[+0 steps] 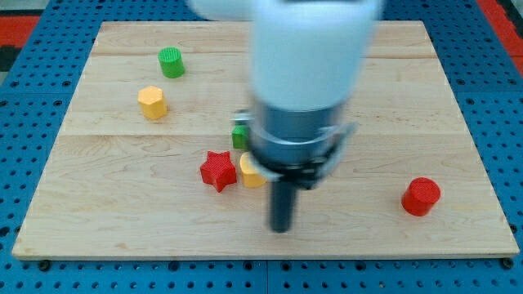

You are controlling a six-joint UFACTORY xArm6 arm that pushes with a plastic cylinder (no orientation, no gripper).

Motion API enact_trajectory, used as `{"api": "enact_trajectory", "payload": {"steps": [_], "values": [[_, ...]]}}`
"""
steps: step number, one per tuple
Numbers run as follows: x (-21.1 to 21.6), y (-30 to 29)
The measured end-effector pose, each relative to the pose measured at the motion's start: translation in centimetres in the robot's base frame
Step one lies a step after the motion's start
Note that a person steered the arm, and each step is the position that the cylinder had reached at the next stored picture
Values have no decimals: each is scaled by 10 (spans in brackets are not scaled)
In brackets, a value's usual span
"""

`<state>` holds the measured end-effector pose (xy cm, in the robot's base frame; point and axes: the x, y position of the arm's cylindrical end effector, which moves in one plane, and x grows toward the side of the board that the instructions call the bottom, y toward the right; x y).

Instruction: Move your arm to red star

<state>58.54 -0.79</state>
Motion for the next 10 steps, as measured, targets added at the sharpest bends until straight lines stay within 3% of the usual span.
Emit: {"api": "enact_trajectory", "payload": {"steps": [2, 3, 4, 8, 10], "values": [[-15, -202], [-76, -208], [-116, -169], [-117, -158], [-104, -76]]}}
